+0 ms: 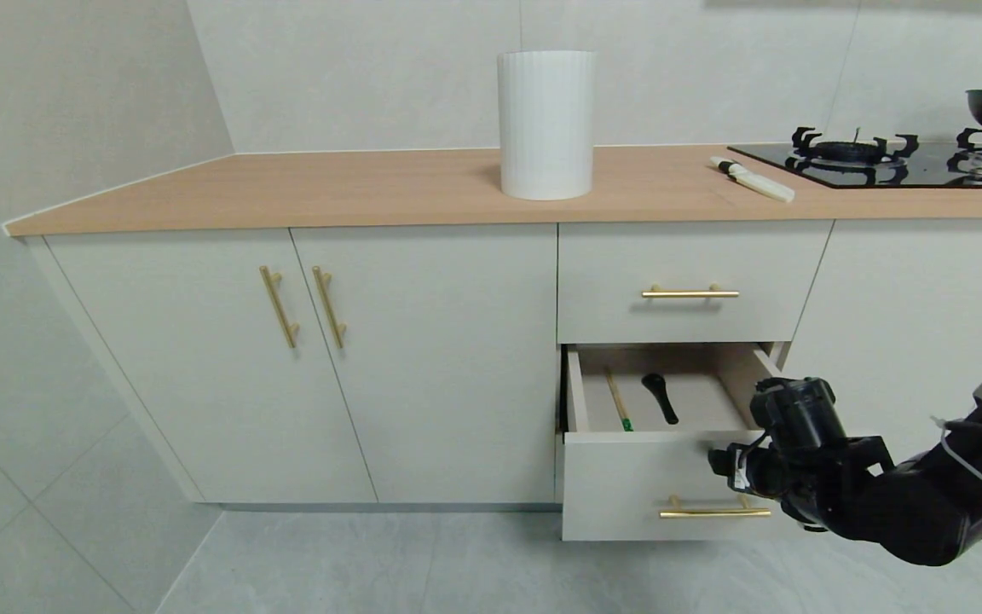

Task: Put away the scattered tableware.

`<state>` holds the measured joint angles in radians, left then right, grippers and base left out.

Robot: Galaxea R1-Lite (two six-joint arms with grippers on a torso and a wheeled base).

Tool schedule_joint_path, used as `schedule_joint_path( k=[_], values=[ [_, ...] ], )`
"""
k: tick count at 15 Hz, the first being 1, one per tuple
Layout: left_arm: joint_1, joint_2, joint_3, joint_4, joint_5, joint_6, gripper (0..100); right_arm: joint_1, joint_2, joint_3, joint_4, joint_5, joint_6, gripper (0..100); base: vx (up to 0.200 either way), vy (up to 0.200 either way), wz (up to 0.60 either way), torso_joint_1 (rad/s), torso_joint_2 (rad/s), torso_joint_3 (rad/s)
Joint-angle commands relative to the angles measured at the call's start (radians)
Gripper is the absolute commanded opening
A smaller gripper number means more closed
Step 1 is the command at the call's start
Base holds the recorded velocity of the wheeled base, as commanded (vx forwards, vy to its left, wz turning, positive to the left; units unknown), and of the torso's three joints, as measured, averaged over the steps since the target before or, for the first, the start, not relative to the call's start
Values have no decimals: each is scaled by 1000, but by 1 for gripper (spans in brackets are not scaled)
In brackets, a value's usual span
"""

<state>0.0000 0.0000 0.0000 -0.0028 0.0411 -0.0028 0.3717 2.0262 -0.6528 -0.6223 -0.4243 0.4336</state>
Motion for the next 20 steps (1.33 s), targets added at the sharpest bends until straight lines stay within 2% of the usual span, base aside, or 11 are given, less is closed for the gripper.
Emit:
schedule_joint_path(
  k=[1,5,13,20],
  values=[
    [0,0,0,0,0,0,100,-13,37,-13,-20,1,-7,100,0,0,0,0,0,0],
    [0,0,0,0,0,0,100,-22,97,-110,-25,2,-21,100,0,0,0,0,0,0],
    [0,0,0,0,0,0,100,-25,220,-340,-23,10,-134,100,0,0,0,0,0,0],
    [0,0,0,0,0,0,100,-20,365,-535,-22,10,-156,100,0,0,0,0,0,0]
  ],
)
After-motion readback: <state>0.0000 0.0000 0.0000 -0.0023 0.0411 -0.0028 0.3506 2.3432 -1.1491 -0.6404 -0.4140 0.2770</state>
